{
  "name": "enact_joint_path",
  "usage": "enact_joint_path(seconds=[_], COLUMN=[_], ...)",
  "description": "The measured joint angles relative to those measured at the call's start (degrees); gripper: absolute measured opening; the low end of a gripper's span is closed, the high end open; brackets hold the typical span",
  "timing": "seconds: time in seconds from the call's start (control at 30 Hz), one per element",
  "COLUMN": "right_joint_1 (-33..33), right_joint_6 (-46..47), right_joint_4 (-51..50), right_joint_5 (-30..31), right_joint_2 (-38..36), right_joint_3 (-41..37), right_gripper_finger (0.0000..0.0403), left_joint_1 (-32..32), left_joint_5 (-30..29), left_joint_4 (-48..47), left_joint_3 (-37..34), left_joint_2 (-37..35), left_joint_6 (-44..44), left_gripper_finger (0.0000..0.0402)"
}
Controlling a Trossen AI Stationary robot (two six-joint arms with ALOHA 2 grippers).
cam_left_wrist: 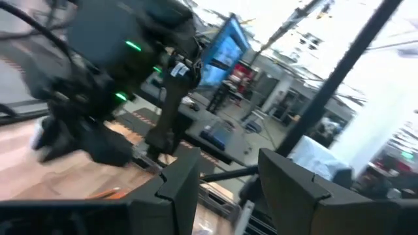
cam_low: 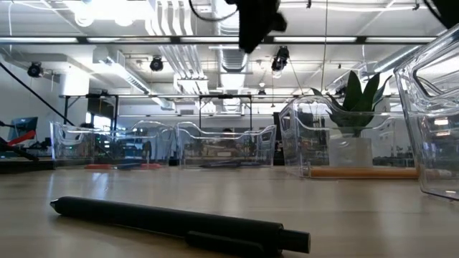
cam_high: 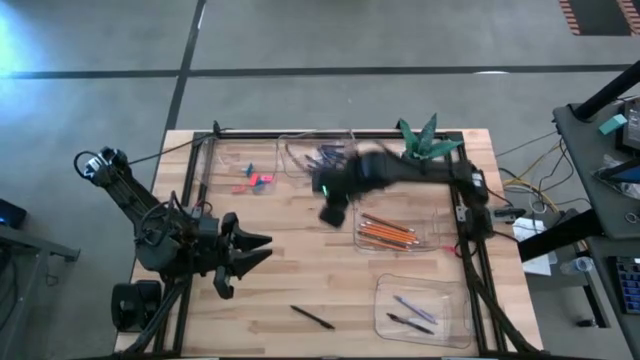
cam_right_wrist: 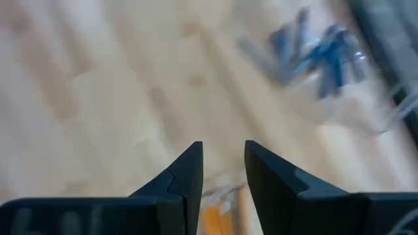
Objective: Sort crayons/erasers/pens/pencils in bins
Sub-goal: Put the black pen into the bottom transparent bin
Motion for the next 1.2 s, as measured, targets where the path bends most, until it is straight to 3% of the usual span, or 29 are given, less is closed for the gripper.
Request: enact_joint_path(seconds=[0.13,0.3,0.5,0.63,0.73,0.97,1.2], right_joint_1=[10.1,22.1,31.0,32.9,33.2,33.1,32.4], right_joint_6=[8.3,24.7,34.1,34.6,34.6,33.1,35.9], right_joint_4=[0.8,4.0,22.1,34.2,37.8,37.0,25.8], right_joint_5=[0.8,6.6,7.4,7.4,7.2,2.8,2.5], right_joint_2=[-2.8,-3.6,-1.4,1.8,4.9,12.6,21.0], right_joint_3=[-4.6,-11.0,-18.3,-20.9,-20.4,-12.3,-2.0], right_gripper_finger=[0.0109,0.0111,0.0112,0.0107,0.0107,0.0153,0.0193], left_joint_1=[0.0,0.0,0.0,0.0,0.0,-0.1,-0.1], left_joint_5=[4.5,9.0,10.2,12.4,14.0,14.3,14.7], left_joint_4=[0.1,0.2,0.4,0.5,0.8,0.5,0.5], left_joint_3=[0.0,0.0,0.0,0.1,0.2,0.1,0.0], left_joint_2=[0.0,0.1,0.1,0.1,0.1,0.1,0.1], left_joint_6=[-0.1,-0.3,-3.2,-3.3,-3.3,-6.1,-6.2], left_gripper_finger=[0.0141,0.0141,0.0141,0.0141,0.0141,0.0141,0.0141])
